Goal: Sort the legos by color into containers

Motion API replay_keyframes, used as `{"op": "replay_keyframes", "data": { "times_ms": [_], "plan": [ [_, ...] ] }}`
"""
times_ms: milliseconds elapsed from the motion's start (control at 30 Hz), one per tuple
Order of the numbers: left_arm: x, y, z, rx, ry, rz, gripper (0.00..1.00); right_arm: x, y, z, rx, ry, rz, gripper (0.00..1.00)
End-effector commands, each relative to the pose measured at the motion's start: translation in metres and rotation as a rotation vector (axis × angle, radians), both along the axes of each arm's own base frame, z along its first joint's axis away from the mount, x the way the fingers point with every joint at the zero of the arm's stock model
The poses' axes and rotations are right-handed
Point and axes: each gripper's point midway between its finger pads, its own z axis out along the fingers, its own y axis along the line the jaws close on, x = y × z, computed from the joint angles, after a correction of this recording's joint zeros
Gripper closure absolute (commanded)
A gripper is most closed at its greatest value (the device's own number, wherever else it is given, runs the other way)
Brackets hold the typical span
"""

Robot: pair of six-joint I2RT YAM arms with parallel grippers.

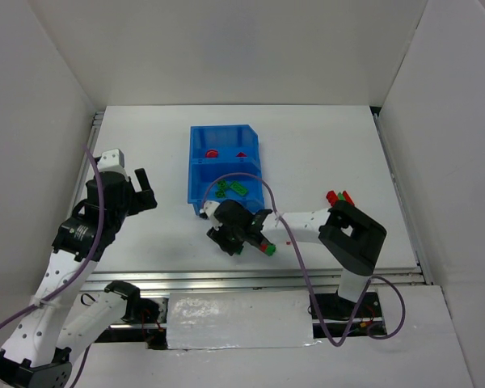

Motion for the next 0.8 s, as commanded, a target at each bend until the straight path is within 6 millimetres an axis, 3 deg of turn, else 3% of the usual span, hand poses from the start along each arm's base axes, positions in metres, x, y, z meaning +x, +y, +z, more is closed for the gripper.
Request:
{"op": "replay_keyframes", "data": {
  "times_ms": [0, 67, 133, 167, 367, 433, 533, 567, 600, 633, 667, 700, 733, 767],
  "plan": [
    [0.006, -0.002, 0.005, 0.006, -0.030, -0.018, 0.01, -0.001, 0.008, -0.004, -0.009, -0.005, 0.008, 0.56],
    [0.006, -0.002, 0.005, 0.006, -0.028, -0.018, 0.01, -0.011, 0.013, 0.001, -0.005, -0.026, 0.028, 0.73],
    [0.006, -0.001, 0.005, 0.006, -0.030, -0.016, 0.01, -0.021, 0.021, 0.014, 0.029, -0.044, 0.051, 0.83],
    [0.006, -0.001, 0.005, 0.007, -0.032, -0.015, 0.01, -0.029, 0.027, 0.020, 0.052, -0.053, 0.072, 0.95],
    [0.005, 0.000, 0.006, 0.007, -0.034, -0.012, 0.00, -0.034, 0.048, 0.084, 0.233, -0.095, 0.070, 0.98],
    [0.005, 0.000, 0.007, 0.007, -0.039, -0.009, 0.00, -0.027, 0.055, 0.128, 0.343, -0.153, 0.047, 0.96],
    [0.004, 0.002, 0.009, 0.007, -0.043, -0.001, 0.00, 0.007, 0.044, 0.194, 0.477, -0.284, -0.125, 1.00],
    [0.004, 0.002, 0.008, 0.008, -0.042, 0.002, 0.00, 0.033, 0.035, 0.214, 0.497, -0.331, -0.223, 1.00],
    [0.004, 0.002, 0.008, 0.007, -0.043, 0.002, 0.00, 0.048, 0.030, 0.223, 0.502, -0.348, -0.274, 1.00],
    [0.004, 0.003, 0.008, 0.009, -0.043, 0.003, 0.00, 0.062, 0.028, 0.217, 0.473, -0.343, -0.310, 1.00],
    [0.004, 0.003, 0.008, 0.009, -0.043, 0.005, 0.01, 0.090, 0.023, 0.238, 0.491, -0.366, -0.373, 1.00],
    [0.005, 0.003, 0.008, 0.011, -0.041, 0.004, 0.01, 0.108, 0.017, 0.218, 0.416, -0.350, -0.435, 1.00],
    [0.005, 0.003, 0.008, 0.010, -0.040, 0.008, 0.01, 0.124, 0.019, 0.235, 0.432, -0.365, -0.459, 1.00],
    [0.004, 0.004, 0.006, 0.014, -0.033, 0.011, 0.01, 0.141, 0.011, 0.231, 0.409, -0.364, -0.491, 1.00]
  ]
}}
